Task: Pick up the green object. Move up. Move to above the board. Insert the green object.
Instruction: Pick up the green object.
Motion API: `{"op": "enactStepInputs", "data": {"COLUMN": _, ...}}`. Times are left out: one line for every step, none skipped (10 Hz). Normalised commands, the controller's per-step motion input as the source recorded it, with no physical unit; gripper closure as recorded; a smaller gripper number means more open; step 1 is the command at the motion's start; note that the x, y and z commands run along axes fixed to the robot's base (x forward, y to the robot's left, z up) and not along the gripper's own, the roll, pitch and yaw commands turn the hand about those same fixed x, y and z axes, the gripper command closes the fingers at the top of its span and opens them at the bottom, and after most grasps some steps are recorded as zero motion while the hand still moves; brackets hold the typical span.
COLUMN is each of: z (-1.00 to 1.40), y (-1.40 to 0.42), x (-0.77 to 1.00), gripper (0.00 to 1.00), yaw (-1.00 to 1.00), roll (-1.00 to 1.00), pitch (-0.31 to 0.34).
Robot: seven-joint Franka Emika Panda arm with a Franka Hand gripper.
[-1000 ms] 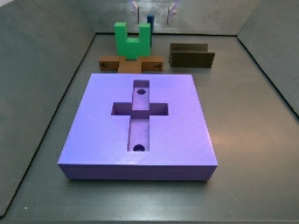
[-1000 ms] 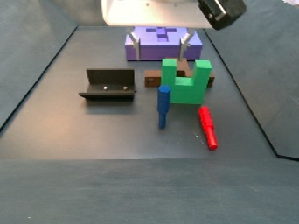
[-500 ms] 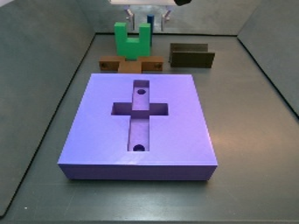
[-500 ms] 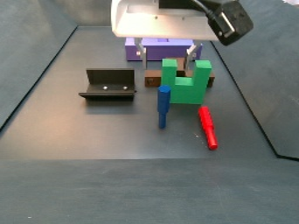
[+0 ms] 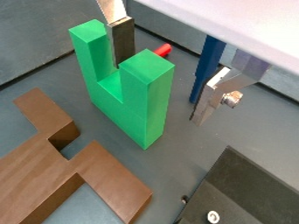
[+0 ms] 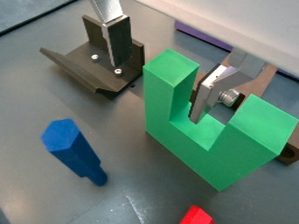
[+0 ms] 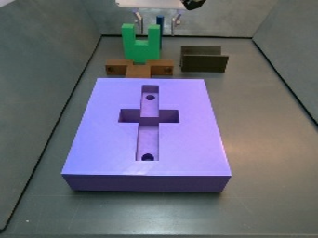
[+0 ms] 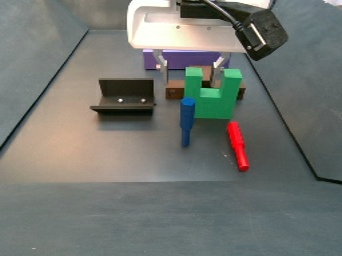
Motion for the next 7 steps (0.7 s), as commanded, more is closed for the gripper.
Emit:
{"op": "enactStepInputs", "data": {"z": -0.01, "y": -0.14, "x": 0.11, "gripper": 0.00, "yaw": -0.04, "roll": 0.06, "pitch": 0.009}}
{"op": "enactStepInputs", "data": {"z": -0.01, "y": -0.11, "x": 0.02, "gripper": 0.00, "yaw": -0.09, "roll": 0.03, "pitch": 0.000}}
{"op": "enactStepInputs", "data": {"z": -0.08, "y": -0.01, "x": 0.00, "gripper": 0.00, "yaw": -0.08, "roll": 0.00, "pitch": 0.000}}
{"op": "enactStepInputs", "data": {"z": -0.13, "y": 0.00, "x": 0.00, "gripper": 0.00, "yaw": -0.05, "roll": 0.00, "pitch": -0.006}}
{"op": "enactStepInputs", "data": {"z": -0.14, "y": 0.00, "x": 0.00, "gripper": 0.00, "yaw": -0.03, "roll": 0.00, "pitch": 0.000}}
{"op": "enactStepInputs", "data": {"z": -0.15, "y": 0.00, "x": 0.00, "gripper": 0.00, "yaw": -0.03, "roll": 0.00, "pitch": -0.016}}
{"op": "enactStepInputs", "data": {"z": -0.17, "y": 0.01, "x": 0.00, "gripper": 0.00, "yaw": -0.02, "roll": 0.00, "pitch": -0.021}}
